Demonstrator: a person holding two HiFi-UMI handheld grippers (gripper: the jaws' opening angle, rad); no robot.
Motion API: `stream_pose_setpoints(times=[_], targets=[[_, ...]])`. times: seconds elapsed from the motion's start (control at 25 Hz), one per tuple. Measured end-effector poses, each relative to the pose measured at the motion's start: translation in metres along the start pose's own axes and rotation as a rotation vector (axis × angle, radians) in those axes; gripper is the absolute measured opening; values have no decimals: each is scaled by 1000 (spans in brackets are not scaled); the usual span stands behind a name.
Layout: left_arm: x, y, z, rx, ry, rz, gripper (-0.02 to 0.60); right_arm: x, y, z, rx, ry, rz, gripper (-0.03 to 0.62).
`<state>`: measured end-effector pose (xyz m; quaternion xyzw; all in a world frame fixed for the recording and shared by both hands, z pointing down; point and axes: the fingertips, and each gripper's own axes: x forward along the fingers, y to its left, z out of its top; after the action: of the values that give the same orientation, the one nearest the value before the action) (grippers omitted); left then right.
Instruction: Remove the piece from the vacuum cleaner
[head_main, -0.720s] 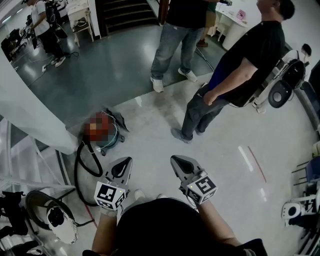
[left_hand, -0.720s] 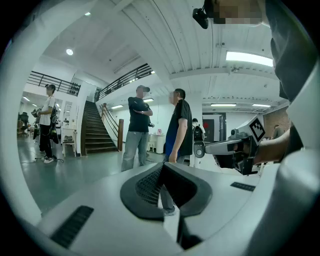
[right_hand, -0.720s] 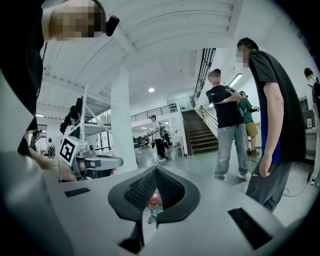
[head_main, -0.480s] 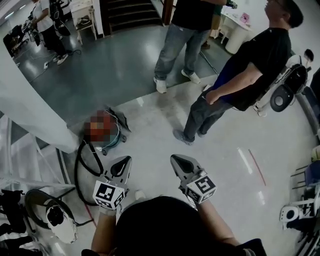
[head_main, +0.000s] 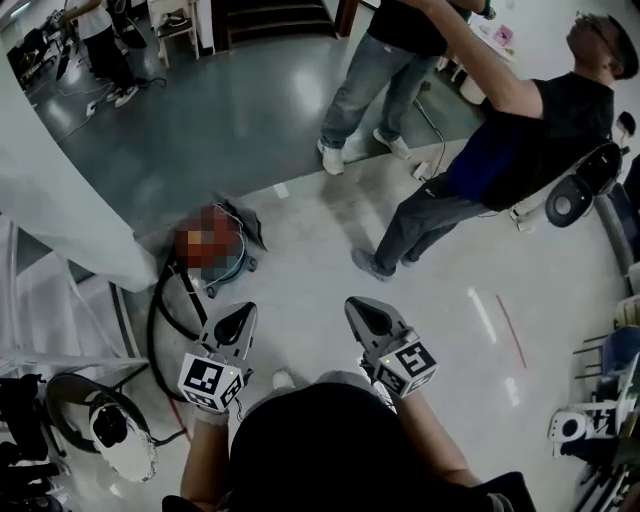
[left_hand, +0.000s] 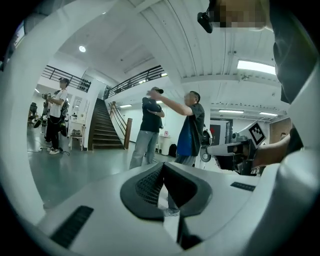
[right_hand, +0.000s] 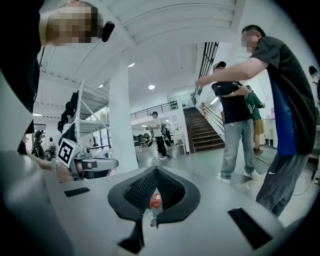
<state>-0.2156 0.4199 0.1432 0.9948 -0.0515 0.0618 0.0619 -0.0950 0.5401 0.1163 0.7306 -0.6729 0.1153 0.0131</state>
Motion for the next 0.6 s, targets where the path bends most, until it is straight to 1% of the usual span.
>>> stream_pose_setpoints(times=[0.12, 0.28, 0.48, 0.6], targets=[[-1, 14, -8, -5, 25, 2, 18, 12, 2, -6, -22, 28, -12, 26], [9, 32, -17, -10, 49, 14, 18, 34, -7, -14, -51, 59, -5, 28], [33, 59, -31, -24, 96, 53, 18, 73, -37, -21, -11, 70, 16, 28], [61, 85, -33, -35, 114, 85, 18, 110, -65, -14, -10, 67, 52, 28]])
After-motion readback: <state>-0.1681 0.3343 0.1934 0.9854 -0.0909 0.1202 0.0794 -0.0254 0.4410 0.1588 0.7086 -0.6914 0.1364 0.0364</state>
